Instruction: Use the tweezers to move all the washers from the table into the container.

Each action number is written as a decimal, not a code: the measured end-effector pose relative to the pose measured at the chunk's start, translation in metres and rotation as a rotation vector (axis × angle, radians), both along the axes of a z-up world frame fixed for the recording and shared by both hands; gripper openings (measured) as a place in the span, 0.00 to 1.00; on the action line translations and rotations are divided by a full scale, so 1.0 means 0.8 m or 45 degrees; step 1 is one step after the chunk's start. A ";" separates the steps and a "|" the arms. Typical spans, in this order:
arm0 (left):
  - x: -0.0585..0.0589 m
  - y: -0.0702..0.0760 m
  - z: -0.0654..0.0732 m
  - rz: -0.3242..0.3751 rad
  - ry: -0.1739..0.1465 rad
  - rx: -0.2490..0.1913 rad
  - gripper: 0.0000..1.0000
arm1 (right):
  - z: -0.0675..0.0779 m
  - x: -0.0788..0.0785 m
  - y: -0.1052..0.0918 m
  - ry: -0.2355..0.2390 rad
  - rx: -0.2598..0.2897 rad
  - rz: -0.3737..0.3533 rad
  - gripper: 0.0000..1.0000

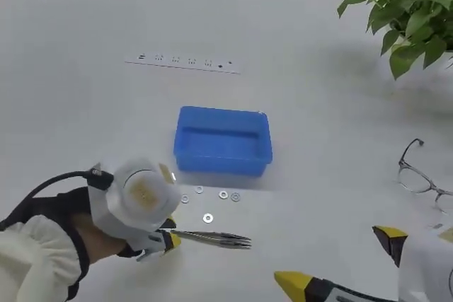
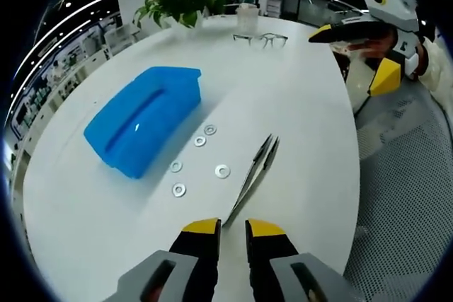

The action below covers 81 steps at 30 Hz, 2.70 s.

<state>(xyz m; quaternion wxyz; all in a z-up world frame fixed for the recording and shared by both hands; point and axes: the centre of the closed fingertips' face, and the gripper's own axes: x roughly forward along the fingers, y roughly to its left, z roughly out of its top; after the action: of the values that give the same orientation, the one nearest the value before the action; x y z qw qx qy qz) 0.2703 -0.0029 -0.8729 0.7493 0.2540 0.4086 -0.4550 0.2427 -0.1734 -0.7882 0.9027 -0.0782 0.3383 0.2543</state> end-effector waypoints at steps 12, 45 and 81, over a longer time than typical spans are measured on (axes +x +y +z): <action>-0.010 -0.010 -0.003 -0.118 -0.048 0.071 0.00 | 0.004 -0.003 0.024 -0.003 0.009 0.103 0.92; -0.081 -0.035 0.124 0.010 -0.136 -0.099 0.00 | -0.032 -0.045 0.176 0.050 0.008 1.021 0.19; -0.040 0.000 0.181 0.334 -0.306 -0.501 0.21 | -0.015 -0.004 0.213 -0.056 -0.008 0.949 0.04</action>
<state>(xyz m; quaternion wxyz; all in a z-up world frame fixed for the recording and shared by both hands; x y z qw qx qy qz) 0.2384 -0.0027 -0.7282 0.8800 0.1007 0.2499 -0.3912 0.2396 -0.0028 -0.7999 0.7551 -0.2042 0.2678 0.5626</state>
